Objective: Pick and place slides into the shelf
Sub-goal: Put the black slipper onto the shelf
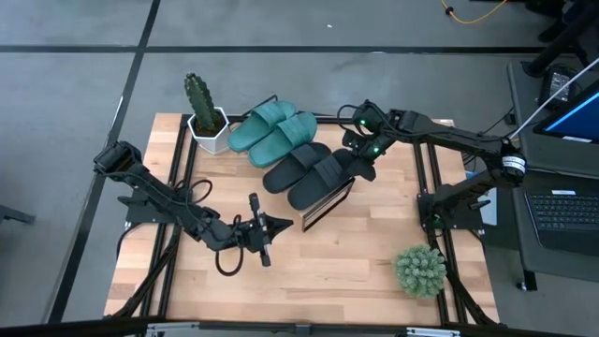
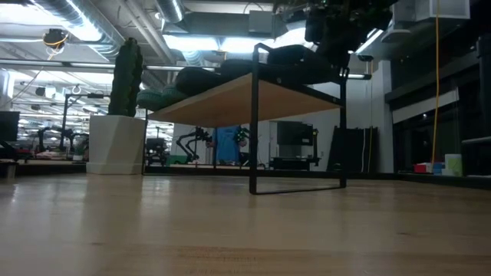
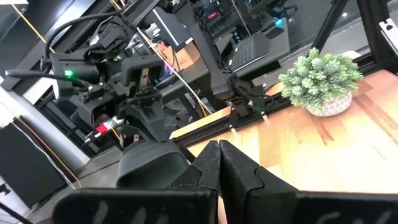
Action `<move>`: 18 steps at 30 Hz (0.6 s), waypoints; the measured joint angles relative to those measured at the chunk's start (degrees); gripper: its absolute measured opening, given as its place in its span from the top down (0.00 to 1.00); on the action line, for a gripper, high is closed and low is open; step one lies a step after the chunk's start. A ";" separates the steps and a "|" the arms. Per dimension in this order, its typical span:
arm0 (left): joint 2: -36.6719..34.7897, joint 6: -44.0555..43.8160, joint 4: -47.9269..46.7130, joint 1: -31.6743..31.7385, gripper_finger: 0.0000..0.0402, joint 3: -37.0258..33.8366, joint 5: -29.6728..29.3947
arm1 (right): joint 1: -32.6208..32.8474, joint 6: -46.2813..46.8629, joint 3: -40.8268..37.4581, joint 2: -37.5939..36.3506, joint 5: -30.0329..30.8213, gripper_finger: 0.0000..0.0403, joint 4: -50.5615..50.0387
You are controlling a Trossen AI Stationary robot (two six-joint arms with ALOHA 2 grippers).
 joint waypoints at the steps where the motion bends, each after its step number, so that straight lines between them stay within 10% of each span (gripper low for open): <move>1: 0.00 0.00 0.00 0.00 1.00 0.00 0.00 | 0.00 -0.01 0.00 0.30 0.00 0.81 -0.03; 18: 0.00 0.00 0.04 0.00 1.00 0.00 0.04 | 0.04 1.14 -0.04 0.95 0.41 0.64 -4.22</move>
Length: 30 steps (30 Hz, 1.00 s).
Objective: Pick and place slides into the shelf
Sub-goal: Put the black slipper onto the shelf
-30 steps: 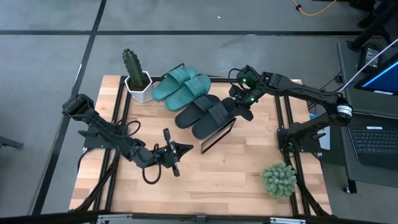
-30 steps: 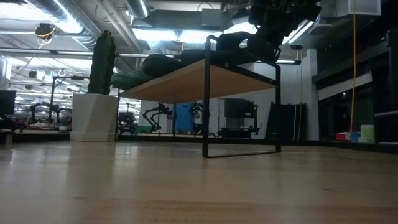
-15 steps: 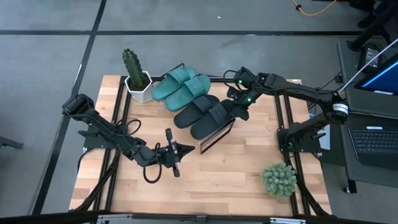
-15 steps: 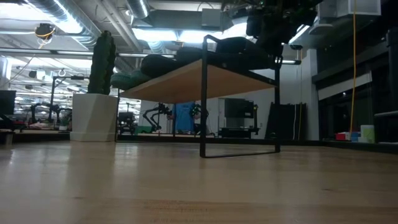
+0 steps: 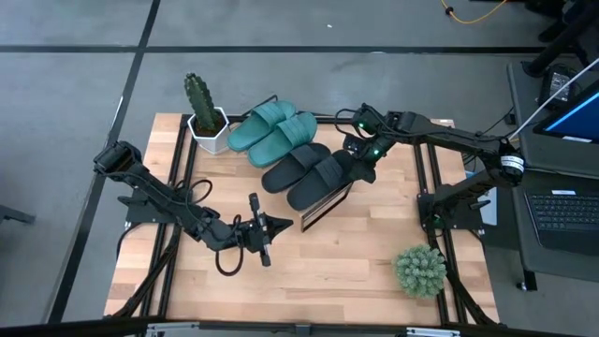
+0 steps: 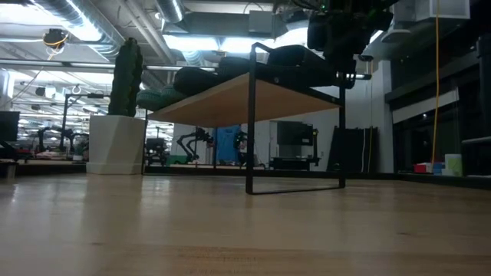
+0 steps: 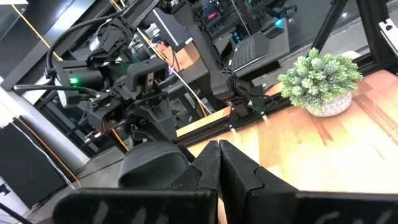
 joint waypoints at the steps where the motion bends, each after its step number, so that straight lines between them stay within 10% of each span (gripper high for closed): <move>1: 0.00 0.00 0.00 0.00 1.00 0.00 0.00 | 0.00 -0.16 0.00 0.00 0.44 0.64 -0.01; 10: 0.00 -0.08 0.01 0.00 1.00 0.00 0.00 | 0.00 -4.77 0.00 0.00 10.74 0.64 -1.89; 30: 0.00 0.06 0.01 0.00 1.00 0.00 0.00 | -0.01 -5.98 -0.02 -6.36 11.58 0.81 -3.47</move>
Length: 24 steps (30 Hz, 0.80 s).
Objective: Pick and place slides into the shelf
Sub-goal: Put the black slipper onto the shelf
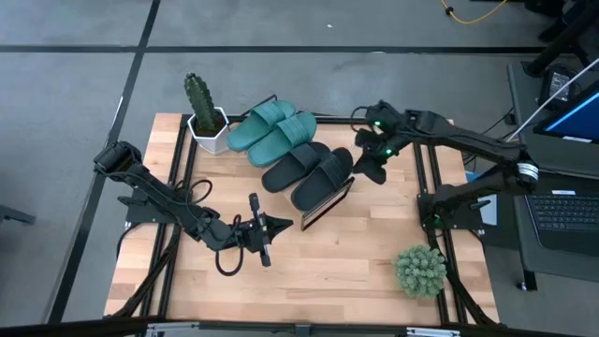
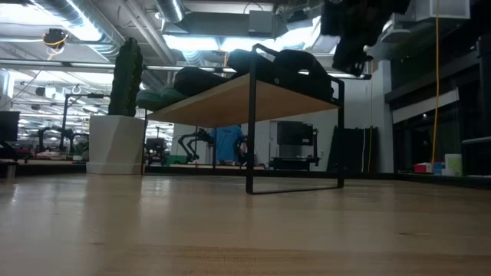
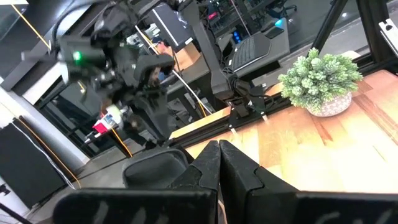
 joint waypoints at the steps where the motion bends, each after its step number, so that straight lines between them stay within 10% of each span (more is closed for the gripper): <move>1: 0.00 -0.01 0.00 0.00 1.00 0.00 0.00 | 0.01 -0.11 0.01 -1.18 1.33 0.83 0.07; 24: 0.00 -0.36 1.44 0.88 1.00 0.00 0.15 | -4.91 -11.26 0.04 3.58 12.33 0.99 15.64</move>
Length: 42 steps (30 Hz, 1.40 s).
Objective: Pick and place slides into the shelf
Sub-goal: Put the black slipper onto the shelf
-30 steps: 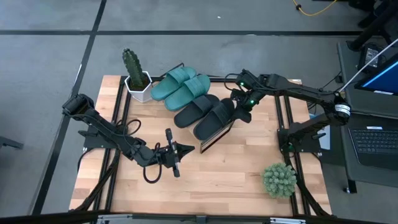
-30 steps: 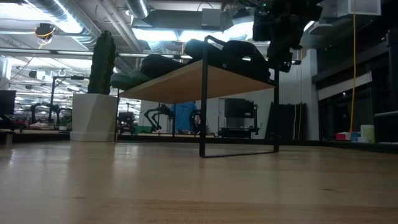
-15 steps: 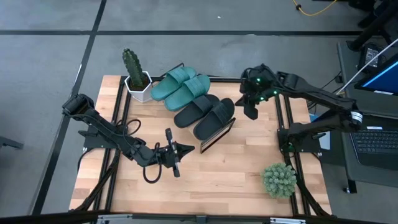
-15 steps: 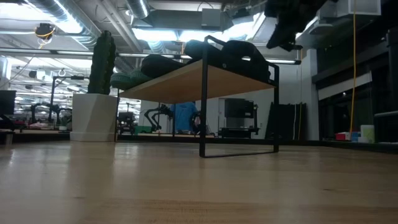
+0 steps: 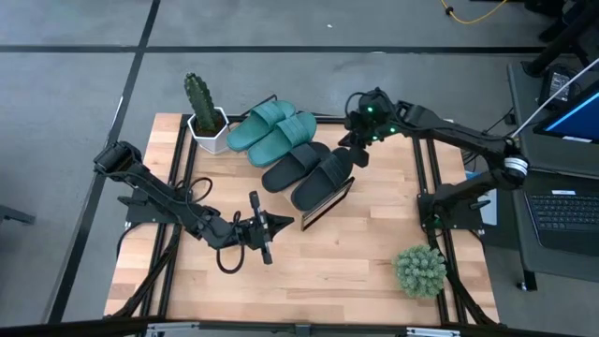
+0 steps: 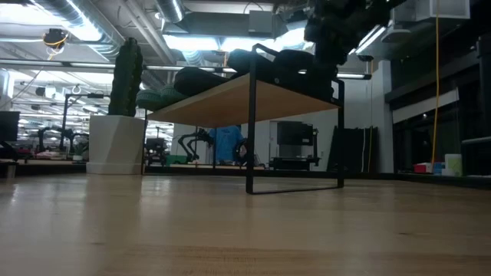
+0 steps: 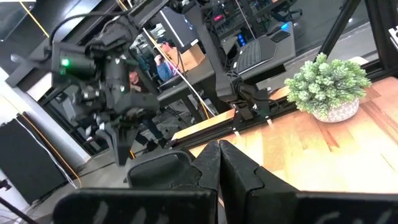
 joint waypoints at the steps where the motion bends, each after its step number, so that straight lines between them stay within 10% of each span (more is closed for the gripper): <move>1: 0.00 0.00 0.00 0.04 1.00 0.00 0.00 | -0.03 -0.62 0.00 0.87 0.02 0.99 0.47; 42: 0.00 0.04 -0.02 0.04 1.00 0.00 0.01 | 4.69 -3.71 9.55 3.84 -6.99 0.99 -1.54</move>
